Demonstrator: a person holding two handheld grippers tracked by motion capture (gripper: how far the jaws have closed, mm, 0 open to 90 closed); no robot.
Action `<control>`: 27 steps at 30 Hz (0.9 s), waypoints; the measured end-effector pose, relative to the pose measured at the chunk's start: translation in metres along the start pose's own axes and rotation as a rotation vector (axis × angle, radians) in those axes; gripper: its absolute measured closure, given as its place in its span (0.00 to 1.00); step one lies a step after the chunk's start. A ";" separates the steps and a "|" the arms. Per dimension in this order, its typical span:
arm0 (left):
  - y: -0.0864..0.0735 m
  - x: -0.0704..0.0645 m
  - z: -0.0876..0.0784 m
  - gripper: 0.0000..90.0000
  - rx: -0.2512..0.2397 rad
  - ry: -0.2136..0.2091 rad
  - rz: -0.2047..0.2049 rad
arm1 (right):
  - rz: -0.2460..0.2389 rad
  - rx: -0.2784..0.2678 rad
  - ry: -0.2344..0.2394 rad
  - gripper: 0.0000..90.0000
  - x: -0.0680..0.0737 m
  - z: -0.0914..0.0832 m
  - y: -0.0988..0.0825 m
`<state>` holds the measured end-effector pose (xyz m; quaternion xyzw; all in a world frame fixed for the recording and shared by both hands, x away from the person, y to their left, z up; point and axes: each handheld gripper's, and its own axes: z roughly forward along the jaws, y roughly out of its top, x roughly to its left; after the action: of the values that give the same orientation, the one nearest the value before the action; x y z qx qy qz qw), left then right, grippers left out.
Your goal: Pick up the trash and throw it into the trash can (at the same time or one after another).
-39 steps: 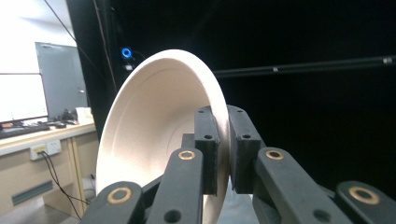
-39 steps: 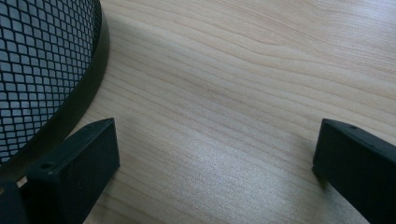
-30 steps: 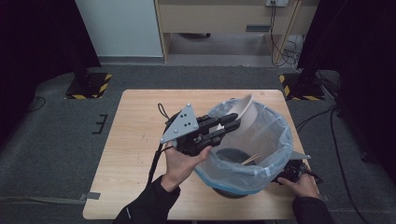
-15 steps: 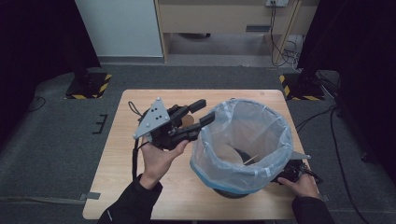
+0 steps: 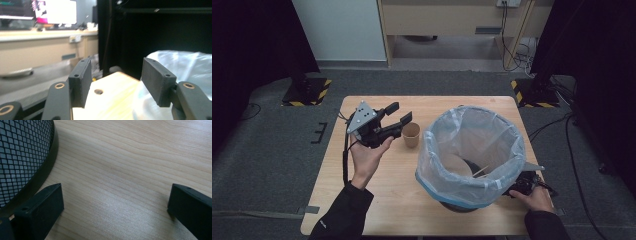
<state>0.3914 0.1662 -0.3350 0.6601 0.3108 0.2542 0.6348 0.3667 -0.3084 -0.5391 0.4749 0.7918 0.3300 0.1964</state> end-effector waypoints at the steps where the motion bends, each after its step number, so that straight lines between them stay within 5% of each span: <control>1: -0.004 0.004 0.002 0.45 0.010 0.013 -0.008 | 0.000 0.000 -0.001 0.01 0.000 0.000 0.000; 15: -0.067 0.046 0.029 0.41 0.211 0.147 -0.054 | 0.000 0.000 0.000 0.01 0.000 0.000 0.000; 27: -0.106 0.066 0.055 0.39 0.341 0.224 -0.036 | 0.000 0.000 -0.001 0.01 0.000 0.000 0.000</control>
<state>0.4675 0.1774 -0.4482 0.7199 0.4300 0.2583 0.4797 0.3670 -0.3082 -0.5391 0.4752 0.7916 0.3299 0.1966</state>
